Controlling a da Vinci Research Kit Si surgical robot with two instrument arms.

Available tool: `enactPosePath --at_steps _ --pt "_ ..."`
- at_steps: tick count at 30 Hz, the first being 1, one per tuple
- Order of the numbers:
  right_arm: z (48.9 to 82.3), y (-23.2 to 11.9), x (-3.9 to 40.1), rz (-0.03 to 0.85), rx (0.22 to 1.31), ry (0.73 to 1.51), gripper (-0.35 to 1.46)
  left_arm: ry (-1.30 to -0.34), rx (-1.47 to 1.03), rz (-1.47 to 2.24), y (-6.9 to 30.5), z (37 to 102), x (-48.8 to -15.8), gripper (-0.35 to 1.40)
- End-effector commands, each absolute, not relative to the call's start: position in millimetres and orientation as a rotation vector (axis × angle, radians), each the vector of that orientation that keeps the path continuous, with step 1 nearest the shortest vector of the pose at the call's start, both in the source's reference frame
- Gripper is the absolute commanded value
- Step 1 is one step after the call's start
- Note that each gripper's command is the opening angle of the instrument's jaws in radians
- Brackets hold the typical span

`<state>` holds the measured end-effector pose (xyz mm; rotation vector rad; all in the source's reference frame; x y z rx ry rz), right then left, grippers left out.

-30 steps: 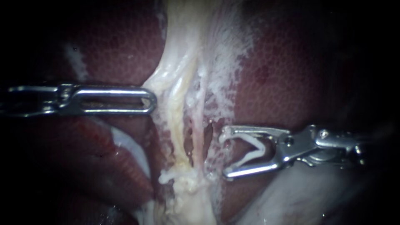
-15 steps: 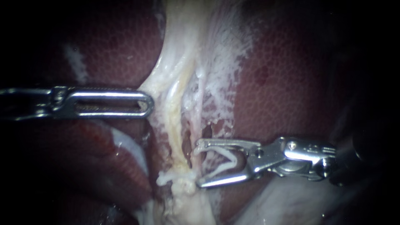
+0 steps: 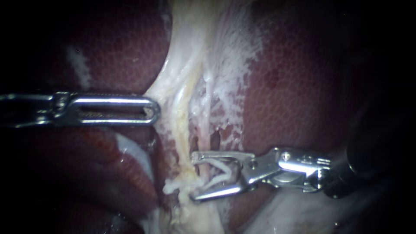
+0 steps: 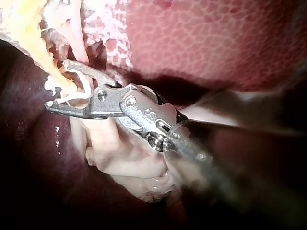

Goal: Clipping second clip left tube

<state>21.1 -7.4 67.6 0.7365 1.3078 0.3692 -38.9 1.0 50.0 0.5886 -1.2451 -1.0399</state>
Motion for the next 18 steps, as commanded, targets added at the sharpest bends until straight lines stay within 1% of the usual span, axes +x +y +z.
enactPosePath --at_steps 1,6,11,16,18 --pt "67.6 -7.4 21.3 0.367 0.737 1.308 0.59 -1.245 0.588 -1.04 1.0 50.1 -38.9 -0.35" --pt "67.6 -7.3 22.5 0.361 0.743 1.31 0.59 -1.245 0.588 -1.04 1.0 50.1 -39.0 -0.35" --pt "67.5 -7.2 23.6 0.348 0.778 1.315 0.57 -1.245 0.588 -1.04 0.9 50.2 -39.0 -0.35" --pt "67.6 -7.2 24.5 0.316 0.802 1.281 0.54 -1.245 0.587 -1.04 0.9 50.2 -39.1 -0.35" --pt "67.6 -7.1 24.8 0.314 0.804 1.281 0.54 -1.245 0.587 -1.04 0.9 50.2 -39.1 -0.35"
